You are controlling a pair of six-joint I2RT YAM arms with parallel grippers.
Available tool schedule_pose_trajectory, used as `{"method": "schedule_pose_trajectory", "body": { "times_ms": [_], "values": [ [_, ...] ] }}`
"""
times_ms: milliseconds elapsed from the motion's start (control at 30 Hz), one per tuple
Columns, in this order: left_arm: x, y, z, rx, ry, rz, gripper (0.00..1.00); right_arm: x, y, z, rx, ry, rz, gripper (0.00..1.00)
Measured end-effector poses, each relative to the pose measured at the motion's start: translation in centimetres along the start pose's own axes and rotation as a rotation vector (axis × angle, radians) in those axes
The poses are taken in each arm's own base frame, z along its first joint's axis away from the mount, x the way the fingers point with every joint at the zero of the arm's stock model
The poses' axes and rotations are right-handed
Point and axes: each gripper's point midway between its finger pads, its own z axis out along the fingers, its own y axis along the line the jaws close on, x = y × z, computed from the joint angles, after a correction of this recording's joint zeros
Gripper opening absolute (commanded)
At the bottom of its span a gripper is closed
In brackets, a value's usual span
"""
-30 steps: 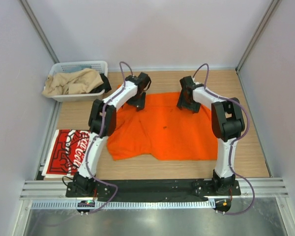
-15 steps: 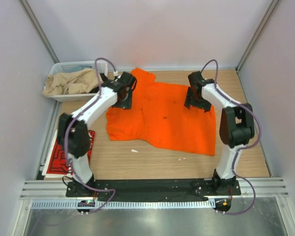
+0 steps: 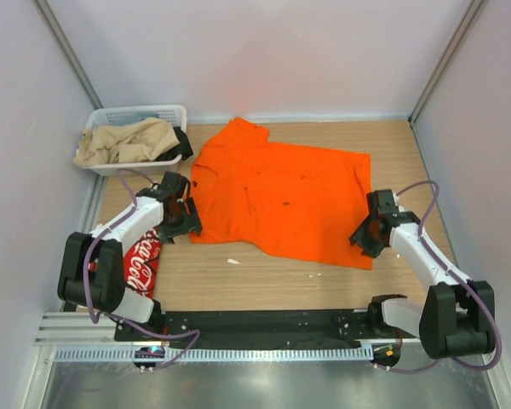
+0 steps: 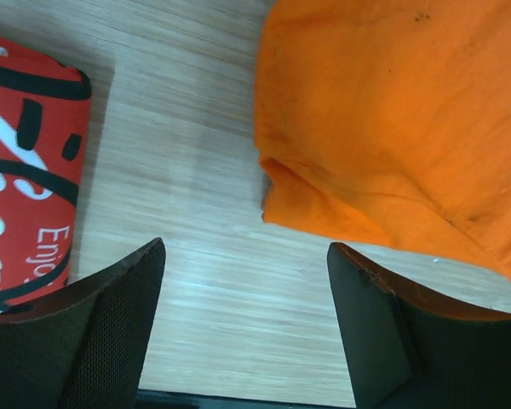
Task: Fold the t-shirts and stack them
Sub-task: Fold the tshirt
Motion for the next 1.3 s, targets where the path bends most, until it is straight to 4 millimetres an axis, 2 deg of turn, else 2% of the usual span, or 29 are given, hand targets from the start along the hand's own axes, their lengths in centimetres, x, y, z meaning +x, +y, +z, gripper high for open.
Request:
{"method": "schedule_pose_trajectory", "body": {
  "times_ms": [67, 100, 167, 400, 567, 600, 633, 833, 933, 1000, 1133, 1200, 1267, 1300],
  "values": [
    [0.0, 0.0, 0.5, 0.025, 0.008, -0.038, 0.78, 1.5, -1.6, 0.4, 0.019, 0.031, 0.048, 0.46],
    [0.0, -0.2, 0.8, 0.040, 0.011, -0.058, 0.79, 2.0, -2.0, 0.5, 0.024, 0.043, 0.060, 0.50],
    [-0.1, -0.8, 1.2, 0.062, 0.019, -0.074, 0.79, 2.8, -2.3, 0.6, 0.028, 0.063, 0.075, 0.51],
    [0.2, -1.7, 2.9, 0.080, 0.059, -0.114, 0.71, 3.4, -2.3, 0.7, 0.022, 0.087, 0.084, 0.54],
    [0.4, -1.8, 3.0, 0.082, 0.059, -0.165, 0.65, 3.8, -2.6, 0.8, 0.030, 0.098, 0.083, 0.54],
    [0.5, -1.8, 2.9, 0.084, 0.057, -0.173, 0.63, 3.8, -2.7, 0.9, 0.031, 0.098, 0.083, 0.54],
    [0.6, -1.8, 2.9, 0.085, 0.057, -0.180, 0.55, 3.8, -2.7, 0.9, 0.031, 0.098, 0.083, 0.53],
    [0.7, -1.7, 3.1, 0.079, 0.057, -0.193, 0.36, 4.2, -3.1, 1.3, 0.049, 0.104, 0.085, 0.49],
    [0.7, -1.6, 3.2, 0.075, 0.055, -0.191, 0.34, 4.3, -3.2, 1.6, 0.059, 0.112, 0.085, 0.48],
    [0.7, -1.6, 3.2, 0.073, 0.055, -0.191, 0.29, 4.4, -3.2, 1.8, 0.064, 0.117, 0.084, 0.48],
    [0.7, -1.5, 3.2, 0.074, 0.054, -0.191, 0.00, 4.6, -3.5, 2.1, 0.068, 0.120, 0.086, 0.48],
    [0.8, -1.5, 3.3, 0.072, 0.055, -0.189, 0.00, 4.6, -3.5, 2.1, 0.069, 0.120, 0.086, 0.46],
    [0.9, -1.4, 3.3, 0.071, 0.056, -0.189, 0.00, 4.6, -3.6, 2.1, 0.072, 0.119, 0.083, 0.32],
    [0.9, -1.4, 3.2, 0.072, 0.055, -0.189, 0.00, 4.6, -3.7, 2.2, 0.077, 0.117, 0.083, 0.29]
  ]
}}
